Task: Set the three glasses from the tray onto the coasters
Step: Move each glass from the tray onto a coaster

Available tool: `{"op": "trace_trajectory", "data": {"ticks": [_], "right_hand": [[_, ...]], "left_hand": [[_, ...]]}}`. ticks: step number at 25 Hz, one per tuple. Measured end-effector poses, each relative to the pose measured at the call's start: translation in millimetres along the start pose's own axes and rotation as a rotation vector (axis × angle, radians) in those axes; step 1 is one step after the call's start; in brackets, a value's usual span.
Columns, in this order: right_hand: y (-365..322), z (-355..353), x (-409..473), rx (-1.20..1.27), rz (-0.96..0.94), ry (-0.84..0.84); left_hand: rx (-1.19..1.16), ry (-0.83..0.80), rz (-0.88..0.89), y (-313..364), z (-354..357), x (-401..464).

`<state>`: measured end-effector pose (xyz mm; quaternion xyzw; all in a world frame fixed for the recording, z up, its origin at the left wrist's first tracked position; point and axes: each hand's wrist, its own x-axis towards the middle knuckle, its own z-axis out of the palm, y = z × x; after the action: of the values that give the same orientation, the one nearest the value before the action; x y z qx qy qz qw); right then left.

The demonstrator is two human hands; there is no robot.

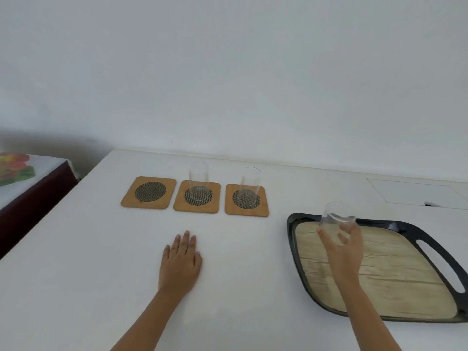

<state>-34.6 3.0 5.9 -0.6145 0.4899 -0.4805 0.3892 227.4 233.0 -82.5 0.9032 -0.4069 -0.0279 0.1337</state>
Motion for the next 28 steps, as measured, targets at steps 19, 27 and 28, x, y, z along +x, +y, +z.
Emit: {"op": "trace_trajectory", "data": {"ticks": [19, 27, 28], "right_hand": [[-111, 289, -178, 0.16, -0.092, -0.556], [-88, 346, -198, 0.134, -0.059, -0.697], [-82, 350, -198, 0.084, -0.078, -0.714]], "left_hand": [[-1.216, -0.212, 0.136, -105, -125, 45], [-1.114, -0.055, 0.009, -158, -109, 78], [-1.082, -0.041, 0.01, -163, -106, 84]]}}
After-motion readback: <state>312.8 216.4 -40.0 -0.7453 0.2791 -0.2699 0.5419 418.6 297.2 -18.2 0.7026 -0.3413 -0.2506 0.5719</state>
